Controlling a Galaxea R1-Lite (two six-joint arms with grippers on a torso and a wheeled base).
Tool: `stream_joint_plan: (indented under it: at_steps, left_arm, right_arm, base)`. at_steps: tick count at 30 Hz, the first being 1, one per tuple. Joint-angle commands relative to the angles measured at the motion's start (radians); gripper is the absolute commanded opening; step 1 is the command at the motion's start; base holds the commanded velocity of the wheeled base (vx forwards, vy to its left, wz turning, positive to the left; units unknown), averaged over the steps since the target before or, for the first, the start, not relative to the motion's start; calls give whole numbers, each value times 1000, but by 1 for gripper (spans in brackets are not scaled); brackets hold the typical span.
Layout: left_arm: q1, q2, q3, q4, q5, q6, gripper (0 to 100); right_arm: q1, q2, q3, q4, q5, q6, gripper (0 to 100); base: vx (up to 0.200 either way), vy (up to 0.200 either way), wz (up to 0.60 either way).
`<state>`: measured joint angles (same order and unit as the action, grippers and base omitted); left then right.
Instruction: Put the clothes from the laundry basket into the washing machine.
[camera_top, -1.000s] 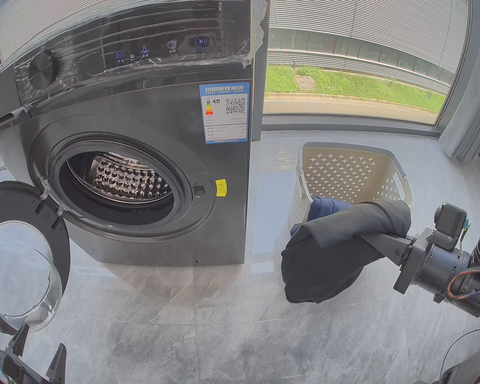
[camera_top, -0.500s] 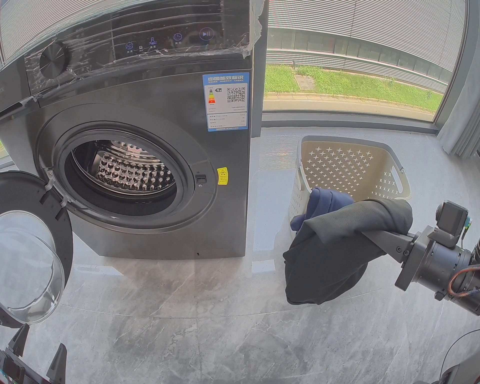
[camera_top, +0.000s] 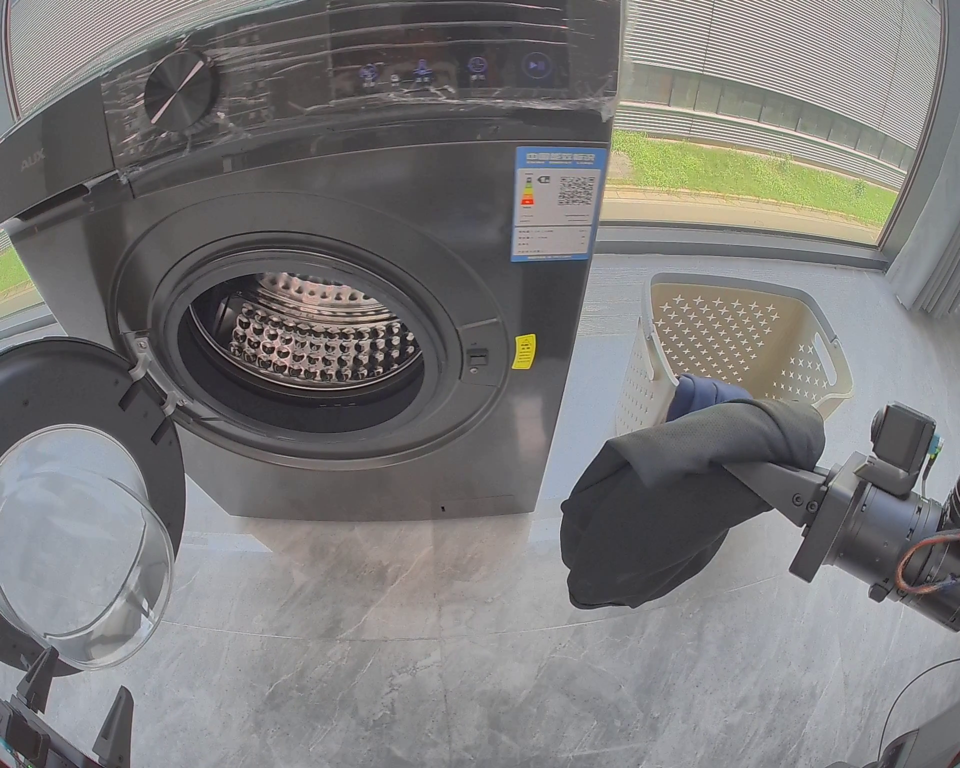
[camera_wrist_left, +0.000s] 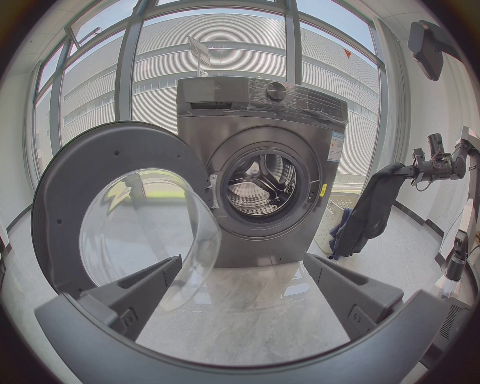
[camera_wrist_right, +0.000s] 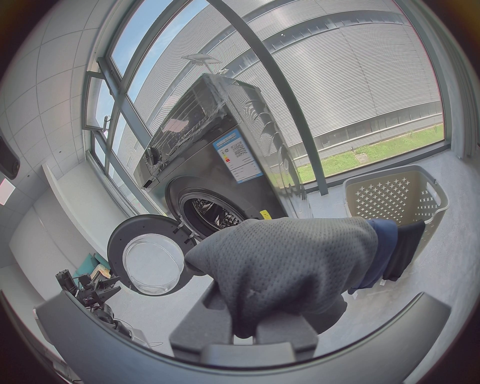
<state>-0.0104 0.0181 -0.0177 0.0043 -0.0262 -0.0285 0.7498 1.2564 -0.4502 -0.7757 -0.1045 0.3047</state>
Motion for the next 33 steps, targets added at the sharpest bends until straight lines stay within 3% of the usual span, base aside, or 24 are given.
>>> stream_joint_plan:
  at_steps: [1, 12, 22, 33]
  left_arm:
    - [0, -6, 16, 0, 0, -1, 100]
    - [0, -6, 16, 0, 0, -1, 100]
    - [0, -7, 16, 0, 0, -1, 100]
    - [0, -7, 16, 0, 0, -1, 100]
  right_arm:
    - [0, 1, 1, 0, 0, 1, 0]
    - [0, 3, 2, 0, 0, 1, 0]
    - [-9, 6, 4, 3, 0, 4, 0]
    - [2, 17, 41, -2, 0, 21, 0]
  base:
    - [0, 0, 0]
    - [-164, 0, 0]
    - [0, 0, 0]
    - [0, 200, 0]
